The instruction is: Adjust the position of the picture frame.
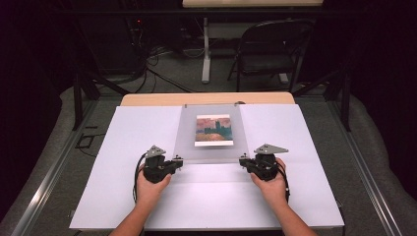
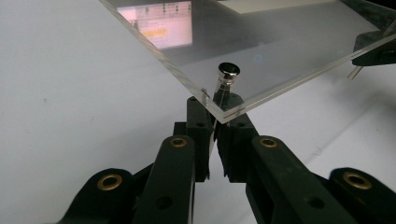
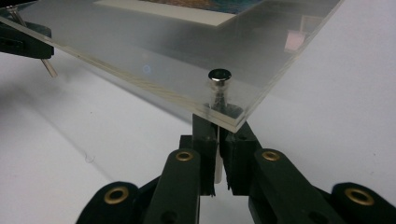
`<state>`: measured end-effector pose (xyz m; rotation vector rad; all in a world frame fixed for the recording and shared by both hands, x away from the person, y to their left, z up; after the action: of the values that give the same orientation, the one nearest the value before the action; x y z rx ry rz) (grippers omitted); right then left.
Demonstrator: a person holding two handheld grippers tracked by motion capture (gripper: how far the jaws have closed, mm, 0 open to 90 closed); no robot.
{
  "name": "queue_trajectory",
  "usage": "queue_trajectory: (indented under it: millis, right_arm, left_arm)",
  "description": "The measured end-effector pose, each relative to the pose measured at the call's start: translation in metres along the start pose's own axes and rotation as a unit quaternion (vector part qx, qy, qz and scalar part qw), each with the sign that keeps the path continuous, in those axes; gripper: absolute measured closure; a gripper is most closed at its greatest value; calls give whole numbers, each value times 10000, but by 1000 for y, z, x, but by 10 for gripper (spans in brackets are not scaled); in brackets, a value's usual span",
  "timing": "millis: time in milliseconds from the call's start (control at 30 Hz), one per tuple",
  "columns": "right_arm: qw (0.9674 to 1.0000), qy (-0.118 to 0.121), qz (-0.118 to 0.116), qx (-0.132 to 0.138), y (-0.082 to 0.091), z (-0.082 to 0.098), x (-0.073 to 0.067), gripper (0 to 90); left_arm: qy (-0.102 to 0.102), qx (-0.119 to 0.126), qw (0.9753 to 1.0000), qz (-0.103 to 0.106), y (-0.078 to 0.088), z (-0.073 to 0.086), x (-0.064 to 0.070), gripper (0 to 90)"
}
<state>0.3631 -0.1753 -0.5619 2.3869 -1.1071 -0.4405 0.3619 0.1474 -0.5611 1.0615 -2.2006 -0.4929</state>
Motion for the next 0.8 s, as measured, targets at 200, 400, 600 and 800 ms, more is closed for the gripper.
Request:
queue_trajectory:
  millis: [200,400,600,800]
  right_arm:
    - [10000,-51,-7,-21,-2,1,2,844]
    - [9999,-94,-18,-129,-4,5,4,840]
    - [9998,-116,-15,-166,-6,8,3,839]
    - [9997,-152,-26,-182,-8,12,3,838]
  left_arm:
    - [-9,-30,10000,-9,-3,1,0,836]
    - [8,-94,9999,-34,-6,4,-1,833]
    - [-15,-171,9998,-48,-7,7,-2,832]
    - [-14,-214,9998,-46,-8,8,-3,829]
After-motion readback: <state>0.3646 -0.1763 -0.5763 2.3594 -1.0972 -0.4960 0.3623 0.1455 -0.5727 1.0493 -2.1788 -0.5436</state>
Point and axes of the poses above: each handheld gripper's, and its own axes: y roughly backward along the jaws, z roughly out of its underside, x roughly to its right, the point moved 3 cm from there along -y, roughly forward along the jaws, and after that the axes turned 7 degrees about y, right-handed, at the moved point
